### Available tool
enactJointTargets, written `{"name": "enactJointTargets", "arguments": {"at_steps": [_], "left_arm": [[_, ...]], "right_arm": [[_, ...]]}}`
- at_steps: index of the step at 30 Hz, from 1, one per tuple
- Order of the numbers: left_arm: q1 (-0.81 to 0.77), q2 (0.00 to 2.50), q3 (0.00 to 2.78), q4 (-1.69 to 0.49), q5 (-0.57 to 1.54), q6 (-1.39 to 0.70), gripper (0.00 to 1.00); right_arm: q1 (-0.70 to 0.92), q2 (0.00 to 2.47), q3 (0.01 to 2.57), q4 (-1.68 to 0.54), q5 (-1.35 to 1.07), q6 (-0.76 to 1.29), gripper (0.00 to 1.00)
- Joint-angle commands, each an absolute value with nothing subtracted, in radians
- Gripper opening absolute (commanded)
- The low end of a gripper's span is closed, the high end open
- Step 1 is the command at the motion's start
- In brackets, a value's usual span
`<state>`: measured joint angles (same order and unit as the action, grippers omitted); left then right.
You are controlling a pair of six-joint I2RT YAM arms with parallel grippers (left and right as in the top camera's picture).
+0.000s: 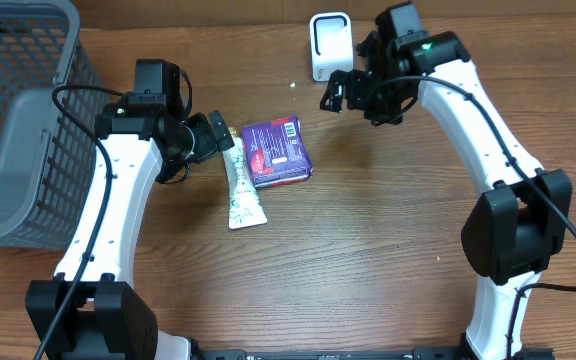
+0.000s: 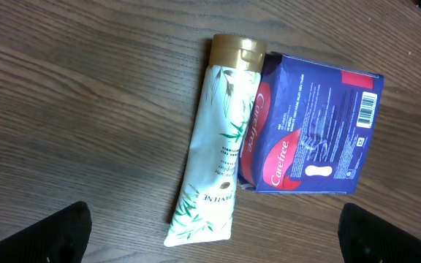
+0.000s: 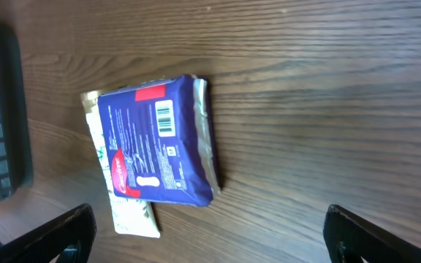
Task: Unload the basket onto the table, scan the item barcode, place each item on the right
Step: 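Grasp the purple Carefree pack's edge with the right gripper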
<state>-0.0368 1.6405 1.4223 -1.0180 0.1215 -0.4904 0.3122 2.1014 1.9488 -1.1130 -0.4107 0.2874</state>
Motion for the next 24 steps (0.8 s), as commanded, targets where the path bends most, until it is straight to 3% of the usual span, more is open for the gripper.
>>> {"name": "enactJointTargets", "arguments": {"at_steps": [1, 13, 24], "left_arm": [[-0.033, 1.649, 1.441, -1.017, 0.13, -0.486, 1.0], [-0.033, 1.649, 1.441, -1.017, 0.13, -0.487, 1.0], [-0.033, 1.649, 1.441, -1.017, 0.13, -0.487, 1.0]], "right_arm": [[0.345, 2.088, 1.916, -1.074, -0.404, 0.287, 1.0], [0.411, 2.088, 1.785, -0.866, -0.367, 0.421, 1.0], [0.413, 2.088, 1.766, -0.844, -0.368, 0.427, 1.0]]}}
